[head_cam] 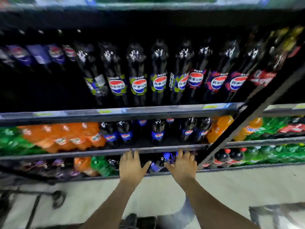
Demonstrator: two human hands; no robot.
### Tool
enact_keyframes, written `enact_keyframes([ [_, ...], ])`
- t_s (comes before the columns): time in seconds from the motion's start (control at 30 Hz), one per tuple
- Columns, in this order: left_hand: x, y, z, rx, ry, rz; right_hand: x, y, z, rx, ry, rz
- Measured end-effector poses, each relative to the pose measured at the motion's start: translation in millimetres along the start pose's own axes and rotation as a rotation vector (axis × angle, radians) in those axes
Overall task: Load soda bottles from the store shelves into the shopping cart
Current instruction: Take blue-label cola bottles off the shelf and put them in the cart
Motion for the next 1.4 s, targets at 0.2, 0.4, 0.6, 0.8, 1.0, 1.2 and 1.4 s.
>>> enact_keyframes([
  [0.2, 133.5, 61.5, 57.0, -0.156, 0.265, 0.159, 104.6, 27.3, 101.8, 0.068, 0.380, 0.243],
  [0.4, 215.0, 96.8, 130.3, -0.117, 0.488, 0.102, 184.7, 20.5, 198.9, 0.185, 0.730, 0.236],
  [0.6, 283.3, 118.1, 220.7, 0.003, 0.633, 0.071, 261.3, -4.5, 285.4, 0.233, 0.937, 0.269],
  [0.8, 368.1, 156.2, 340.6, 0.025, 0.832, -0.075, 352.6, -40.3, 396.7, 0.234, 1.081, 0.283],
  [1.0, 433.1, 179.0, 468.8, 0.034, 0.916, -0.151, 430.0, -74.1, 506.1, 0.199, 1.081, 0.289],
  [1.2, 455.7, 203.4, 559.7, 0.028, 0.942, -0.182, 468.9, -97.1, 591.3, 0.174, 1.072, 0.293],
  [1.4, 415.1, 206.0, 617.3, 0.061, 0.932, -0.191, 439.3, -127.6, 647.4, 0.233, 0.980, 0.332],
])
Point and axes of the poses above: each hand's wrist, its own x-axis away from the middle knuckle, its own y-axis out of the back of the hand, z = x × y, the point moved 8 cm from there along -x, towards the middle knuckle
